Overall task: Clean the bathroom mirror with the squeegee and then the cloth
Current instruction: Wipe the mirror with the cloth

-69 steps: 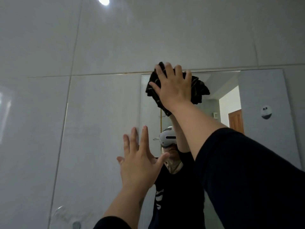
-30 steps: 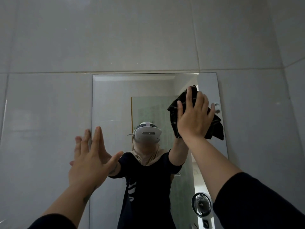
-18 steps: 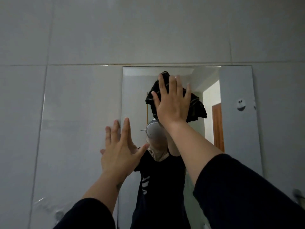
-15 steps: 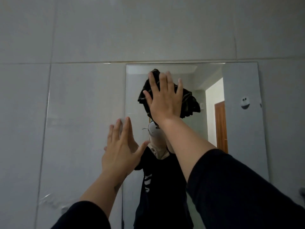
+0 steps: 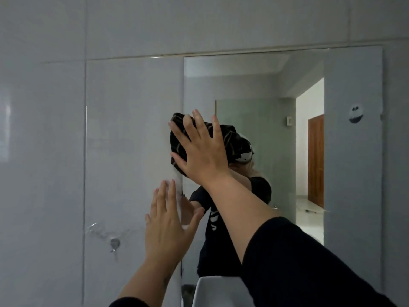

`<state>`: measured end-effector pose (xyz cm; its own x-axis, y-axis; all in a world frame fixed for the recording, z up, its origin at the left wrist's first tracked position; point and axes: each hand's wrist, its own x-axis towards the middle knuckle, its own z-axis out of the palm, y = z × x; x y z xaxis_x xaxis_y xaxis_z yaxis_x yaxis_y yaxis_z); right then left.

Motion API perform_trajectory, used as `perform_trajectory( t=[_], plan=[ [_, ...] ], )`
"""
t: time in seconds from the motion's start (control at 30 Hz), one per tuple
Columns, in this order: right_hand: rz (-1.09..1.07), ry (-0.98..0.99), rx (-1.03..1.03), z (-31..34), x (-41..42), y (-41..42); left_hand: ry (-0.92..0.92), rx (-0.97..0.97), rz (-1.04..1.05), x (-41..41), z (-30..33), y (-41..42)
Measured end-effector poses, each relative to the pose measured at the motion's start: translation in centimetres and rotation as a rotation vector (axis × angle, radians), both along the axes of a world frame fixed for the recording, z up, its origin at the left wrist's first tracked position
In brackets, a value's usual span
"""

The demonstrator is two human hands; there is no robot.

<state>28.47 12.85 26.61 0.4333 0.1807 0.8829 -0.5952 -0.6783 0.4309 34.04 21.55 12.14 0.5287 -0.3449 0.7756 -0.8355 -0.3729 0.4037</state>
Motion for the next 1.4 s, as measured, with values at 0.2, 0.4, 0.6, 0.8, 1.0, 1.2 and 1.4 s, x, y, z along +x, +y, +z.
perform_trajectory(
  t=[0.2,0.4,0.6,0.8,1.0,1.2,1.4],
  plan=[
    [-0.033,0.02,0.029,-0.8,-2.1,-1.3,0.009,0.035,-0.024,-1.1,0.1,0.1],
    [-0.091,-0.024,0.043,-1.9,-5.4,-3.7,0.051,0.076,-0.01,-1.5,0.4,-0.1],
    [-0.141,-0.071,0.132,-1.9,-9.9,-6.6,0.079,0.098,0.014,-1.3,0.6,-0.3],
    [-0.205,-0.199,0.249,-2.4,-14.6,-10.1,0.111,0.09,0.04,-1.6,0.4,-1.1],
    [-0.228,-0.307,0.371,-3.3,-18.2,-12.8,0.126,0.068,0.025,-1.6,0.5,-1.2],
    [-0.239,-0.419,0.454,-4.2,-21.1,-14.9,0.148,0.065,0.039,-1.6,0.5,-1.4],
    [-0.24,-0.518,0.531,-7.0,-22.3,-16.0,0.146,0.055,0.029,-1.2,0.3,-1.6]
  ],
)
